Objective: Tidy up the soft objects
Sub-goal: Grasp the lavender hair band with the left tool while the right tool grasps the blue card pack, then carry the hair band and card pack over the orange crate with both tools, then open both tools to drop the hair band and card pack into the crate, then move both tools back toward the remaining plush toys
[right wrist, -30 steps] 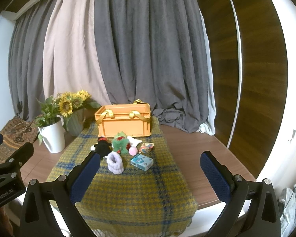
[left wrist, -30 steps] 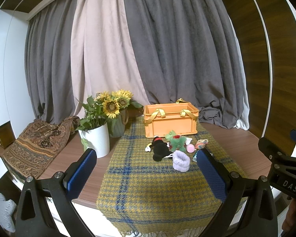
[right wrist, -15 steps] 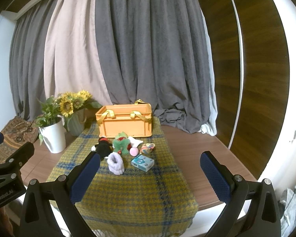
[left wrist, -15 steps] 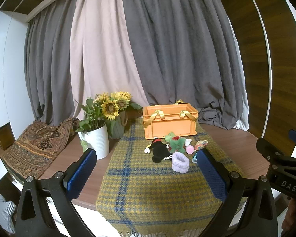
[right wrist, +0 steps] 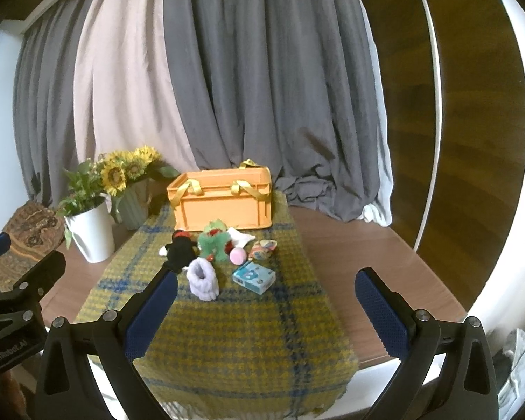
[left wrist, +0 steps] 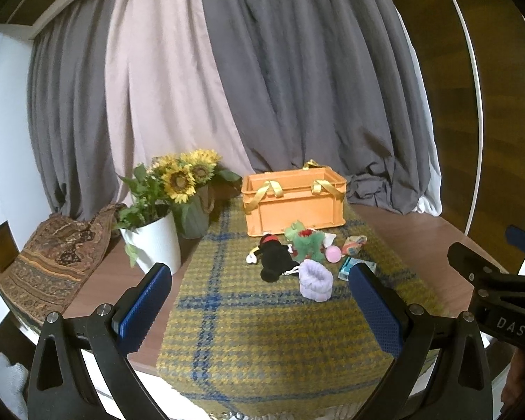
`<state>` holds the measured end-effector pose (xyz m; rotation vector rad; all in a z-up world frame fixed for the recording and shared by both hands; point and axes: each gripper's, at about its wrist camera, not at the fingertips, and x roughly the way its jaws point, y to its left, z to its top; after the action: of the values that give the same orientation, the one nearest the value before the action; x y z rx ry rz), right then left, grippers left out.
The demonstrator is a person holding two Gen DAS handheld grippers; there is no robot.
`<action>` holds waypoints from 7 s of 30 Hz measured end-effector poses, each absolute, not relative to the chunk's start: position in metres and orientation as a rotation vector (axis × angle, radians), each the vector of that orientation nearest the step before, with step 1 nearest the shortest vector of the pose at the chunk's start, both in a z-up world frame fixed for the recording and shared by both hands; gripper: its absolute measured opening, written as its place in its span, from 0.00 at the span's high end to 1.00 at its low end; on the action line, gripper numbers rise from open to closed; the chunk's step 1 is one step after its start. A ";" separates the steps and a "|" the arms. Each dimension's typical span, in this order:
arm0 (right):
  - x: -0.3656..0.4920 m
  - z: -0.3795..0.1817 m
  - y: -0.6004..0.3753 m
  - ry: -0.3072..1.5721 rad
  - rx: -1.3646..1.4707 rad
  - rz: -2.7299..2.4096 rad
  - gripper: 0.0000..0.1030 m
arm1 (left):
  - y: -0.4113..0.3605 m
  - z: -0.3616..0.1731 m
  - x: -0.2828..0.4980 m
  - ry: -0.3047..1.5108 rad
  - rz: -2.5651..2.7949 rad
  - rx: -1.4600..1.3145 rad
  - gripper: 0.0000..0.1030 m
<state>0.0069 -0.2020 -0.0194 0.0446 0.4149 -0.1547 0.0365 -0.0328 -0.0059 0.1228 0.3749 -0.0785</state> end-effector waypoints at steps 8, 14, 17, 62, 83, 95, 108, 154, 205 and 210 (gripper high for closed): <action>0.064 -0.044 -0.213 0.477 0.068 -0.156 0.00 | -0.043 -0.035 0.092 0.422 -0.144 0.135 0.00; 0.116 -0.069 -0.219 0.561 0.059 -0.164 0.00 | -0.054 -0.062 0.145 0.501 -0.224 0.178 0.04; 0.144 -0.085 -0.222 0.626 0.055 -0.163 0.00 | -0.060 -0.077 0.167 0.556 -0.272 0.192 0.05; 0.292 -0.206 -0.249 0.950 -0.168 0.367 0.39 | -0.128 -0.185 0.256 0.813 -0.158 0.148 0.69; 0.266 -0.148 -0.240 0.822 -0.012 0.201 0.40 | -0.092 -0.120 0.257 0.702 -0.218 0.089 0.74; 0.263 -0.095 -0.225 0.673 0.053 0.151 0.40 | -0.067 -0.068 0.274 0.602 -0.271 0.072 0.74; 0.277 -0.050 -0.215 0.509 0.063 0.102 0.40 | -0.060 -0.031 0.300 0.504 -0.298 0.082 0.74; 0.477 -0.018 -0.234 0.467 0.068 0.052 0.39 | -0.075 -0.015 0.501 0.460 -0.244 0.131 0.74; 0.397 0.019 -0.228 0.380 0.053 0.003 0.32 | -0.056 0.037 0.401 0.365 -0.120 0.131 0.11; 0.374 0.018 -0.225 0.376 0.060 0.000 0.32 | -0.051 0.038 0.376 0.354 -0.098 0.132 0.10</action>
<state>0.3738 -0.2254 0.0182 0.0603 0.3762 0.0004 0.3760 -0.0509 0.0384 0.1317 0.3541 -0.0985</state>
